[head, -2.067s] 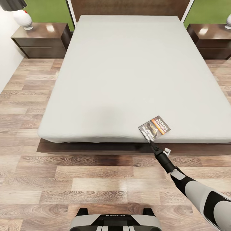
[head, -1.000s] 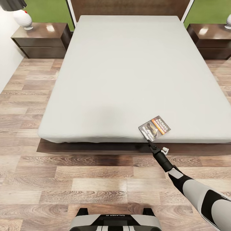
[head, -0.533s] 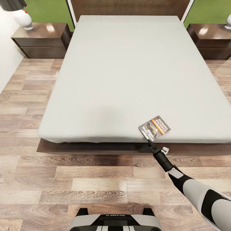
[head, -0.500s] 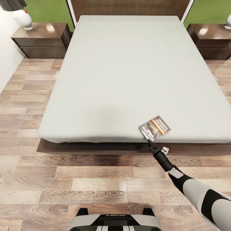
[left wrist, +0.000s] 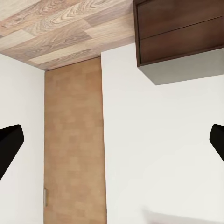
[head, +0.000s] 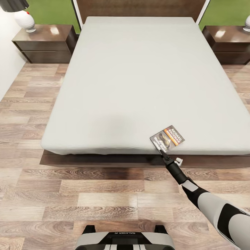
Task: In the bedroom, move the book from the bed onto either nightstand, and place the two sandals side by side next to the bed.
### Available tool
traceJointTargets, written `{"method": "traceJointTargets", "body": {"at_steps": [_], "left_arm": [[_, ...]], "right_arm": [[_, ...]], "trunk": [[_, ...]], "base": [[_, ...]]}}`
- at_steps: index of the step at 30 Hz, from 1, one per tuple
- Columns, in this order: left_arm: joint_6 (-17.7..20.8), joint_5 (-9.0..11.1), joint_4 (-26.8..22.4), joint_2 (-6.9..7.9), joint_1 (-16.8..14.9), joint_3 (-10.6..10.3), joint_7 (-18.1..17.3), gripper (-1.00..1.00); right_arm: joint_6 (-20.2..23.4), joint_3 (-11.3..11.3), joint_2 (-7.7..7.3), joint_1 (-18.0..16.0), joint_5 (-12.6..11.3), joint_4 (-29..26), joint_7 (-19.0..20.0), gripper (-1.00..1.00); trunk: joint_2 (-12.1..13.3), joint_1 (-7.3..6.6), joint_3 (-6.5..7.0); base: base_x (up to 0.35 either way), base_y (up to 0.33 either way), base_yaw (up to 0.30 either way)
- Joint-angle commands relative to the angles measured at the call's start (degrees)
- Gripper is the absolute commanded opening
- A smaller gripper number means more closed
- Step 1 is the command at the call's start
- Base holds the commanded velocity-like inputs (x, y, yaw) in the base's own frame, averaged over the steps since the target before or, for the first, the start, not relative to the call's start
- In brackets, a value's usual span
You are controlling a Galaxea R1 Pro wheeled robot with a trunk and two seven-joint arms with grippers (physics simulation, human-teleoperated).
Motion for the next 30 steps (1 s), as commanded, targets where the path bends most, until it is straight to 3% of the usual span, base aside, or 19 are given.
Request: {"method": "traceJointTargets", "body": {"at_steps": [1,30], "left_arm": [[0.2,0.5,-0.1,0.01,0.0,-0.5,0.1,1.0],[0.3,0.5,-0.1,0.01,0.0,-0.6,0.1,1.0]], "right_arm": [[0.0,-0.5,-0.02,-0.1,0.5,0.1,0.0,1.0],[0.0,-0.5,-0.07,-0.6,0.5,0.1,-0.9,1.0]], "trunk": [[0.0,0.0,-0.02],[0.0,0.0,-0.02]], "base": [[0.0,0.0,0.0],[0.0,0.0,0.0]]}}
